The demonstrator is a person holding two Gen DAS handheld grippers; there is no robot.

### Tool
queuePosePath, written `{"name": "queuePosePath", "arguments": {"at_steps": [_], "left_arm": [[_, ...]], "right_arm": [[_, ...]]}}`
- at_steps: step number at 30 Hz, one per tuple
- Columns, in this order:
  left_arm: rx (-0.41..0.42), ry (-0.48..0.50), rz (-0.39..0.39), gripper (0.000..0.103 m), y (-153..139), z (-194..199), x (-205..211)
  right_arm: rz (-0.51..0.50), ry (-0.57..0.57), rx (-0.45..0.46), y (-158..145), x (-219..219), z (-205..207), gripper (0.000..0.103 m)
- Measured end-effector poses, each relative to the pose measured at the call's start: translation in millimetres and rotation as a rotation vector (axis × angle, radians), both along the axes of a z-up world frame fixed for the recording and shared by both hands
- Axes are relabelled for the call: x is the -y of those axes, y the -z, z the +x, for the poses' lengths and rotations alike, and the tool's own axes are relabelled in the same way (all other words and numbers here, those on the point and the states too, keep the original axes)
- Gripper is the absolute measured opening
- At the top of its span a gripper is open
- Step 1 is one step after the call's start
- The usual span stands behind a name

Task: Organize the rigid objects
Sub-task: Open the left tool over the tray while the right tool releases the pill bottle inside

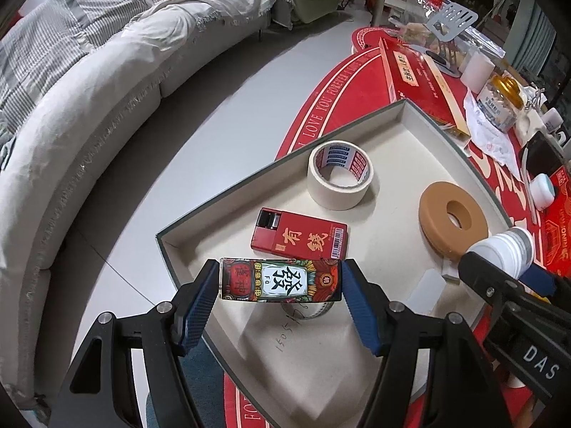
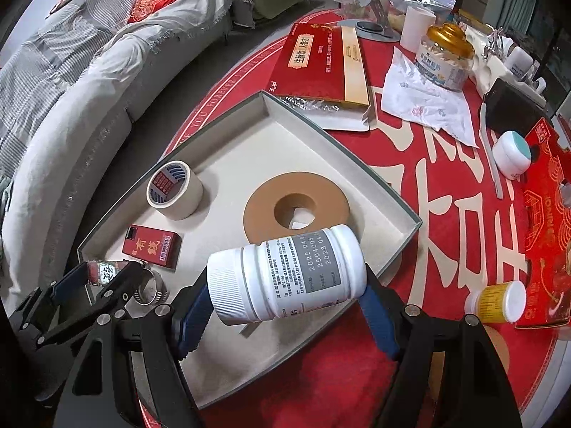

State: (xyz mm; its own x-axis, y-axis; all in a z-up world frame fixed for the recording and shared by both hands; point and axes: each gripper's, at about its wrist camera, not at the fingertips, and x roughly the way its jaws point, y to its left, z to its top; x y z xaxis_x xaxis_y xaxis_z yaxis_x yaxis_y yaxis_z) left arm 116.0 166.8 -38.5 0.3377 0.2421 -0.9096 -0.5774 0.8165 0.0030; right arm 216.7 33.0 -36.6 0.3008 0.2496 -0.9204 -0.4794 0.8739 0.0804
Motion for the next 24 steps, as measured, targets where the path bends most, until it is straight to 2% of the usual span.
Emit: {"name": "queuePosePath", "arguments": {"at_steps": [7,8,10,11,13,14,19,24], "left_arm": [[-0.024,-0.009,0.002,0.073,11.9,6.3,1.2],[-0.025,-0.009,0.001,0.074,12.7,7.0,1.6],[-0.029,-0.006,-0.005,0.083,14.6,7.9,1.6],[-0.033,-0.003,-0.014,0.083,15.2,9.0,1.3],[-0.042,-0.003,-0.031,0.085,16.9,10.0,0.5],[-0.045,-0.006,-0.032,0.085,17.0,10.0,0.3],[-0.043,0.002,-0.041,0.086,10.2,6.8,1.5],[-0.018,0.048,-0.070,0.087,-2.1,-5.6,12.3]], "right_arm": [[-0.010,0.008,-0.016,11.1,-1.3,4.0,0.076],[-0.005,0.008,-0.018,12.0,-0.8,4.7,0.076],[0.006,0.011,-0.023,13.4,0.3,5.7,0.077],[0.016,0.010,-0.029,14.1,1.4,6.4,0.078],[0.036,0.007,-0.031,13.3,3.6,6.8,0.098],[0.044,0.009,-0.022,11.5,5.0,6.5,0.103],[0.050,0.008,-0.006,1.4,12.3,2.2,0.102],[0.082,0.060,-0.022,-9.4,44.0,-13.9,0.102]]}}
